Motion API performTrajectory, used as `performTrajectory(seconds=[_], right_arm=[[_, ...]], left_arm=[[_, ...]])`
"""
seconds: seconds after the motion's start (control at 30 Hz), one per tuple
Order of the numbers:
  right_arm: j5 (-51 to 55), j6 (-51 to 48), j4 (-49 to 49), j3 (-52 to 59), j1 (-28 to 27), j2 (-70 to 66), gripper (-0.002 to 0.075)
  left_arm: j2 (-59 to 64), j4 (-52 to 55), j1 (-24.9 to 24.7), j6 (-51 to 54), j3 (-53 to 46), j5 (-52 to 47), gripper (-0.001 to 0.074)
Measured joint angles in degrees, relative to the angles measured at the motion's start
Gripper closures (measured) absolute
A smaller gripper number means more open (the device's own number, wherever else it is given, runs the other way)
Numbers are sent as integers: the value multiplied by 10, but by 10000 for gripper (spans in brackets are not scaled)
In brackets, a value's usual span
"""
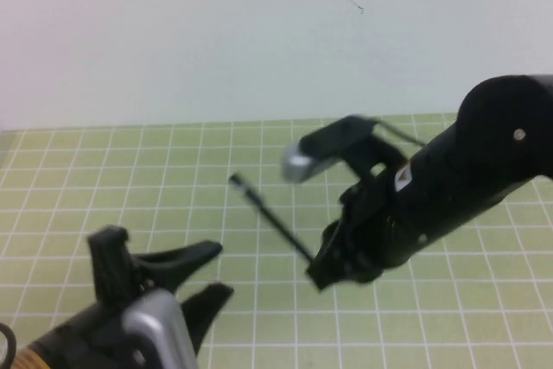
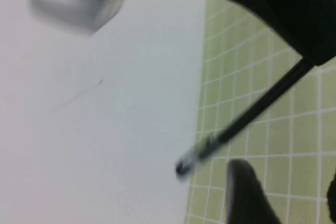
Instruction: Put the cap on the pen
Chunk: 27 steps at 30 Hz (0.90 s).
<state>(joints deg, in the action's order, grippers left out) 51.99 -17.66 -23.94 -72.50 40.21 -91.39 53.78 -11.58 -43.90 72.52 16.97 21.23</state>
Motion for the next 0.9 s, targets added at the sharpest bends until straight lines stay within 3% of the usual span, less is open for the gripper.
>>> performTrajectory(seconds=[0.13,0.37,0.57,0.77,0.9], right_arm=[[-52,101,64,0,-47,-10,652],[-84,192,54,0,-127,-98,652],[-65,221,72,0,-133,-155,652],[-81,250,90,0,-133,-177,643],[-89,250,94,0,-133,-176,542]], left_arm=[[0,-198,0,50,3,66,733],[2,-598,0,215,75,66,735],[14,-935,0,373,157,118,735],[18,-932,0,369,160,125,735],[18,-932,0,366,160,117,735]])
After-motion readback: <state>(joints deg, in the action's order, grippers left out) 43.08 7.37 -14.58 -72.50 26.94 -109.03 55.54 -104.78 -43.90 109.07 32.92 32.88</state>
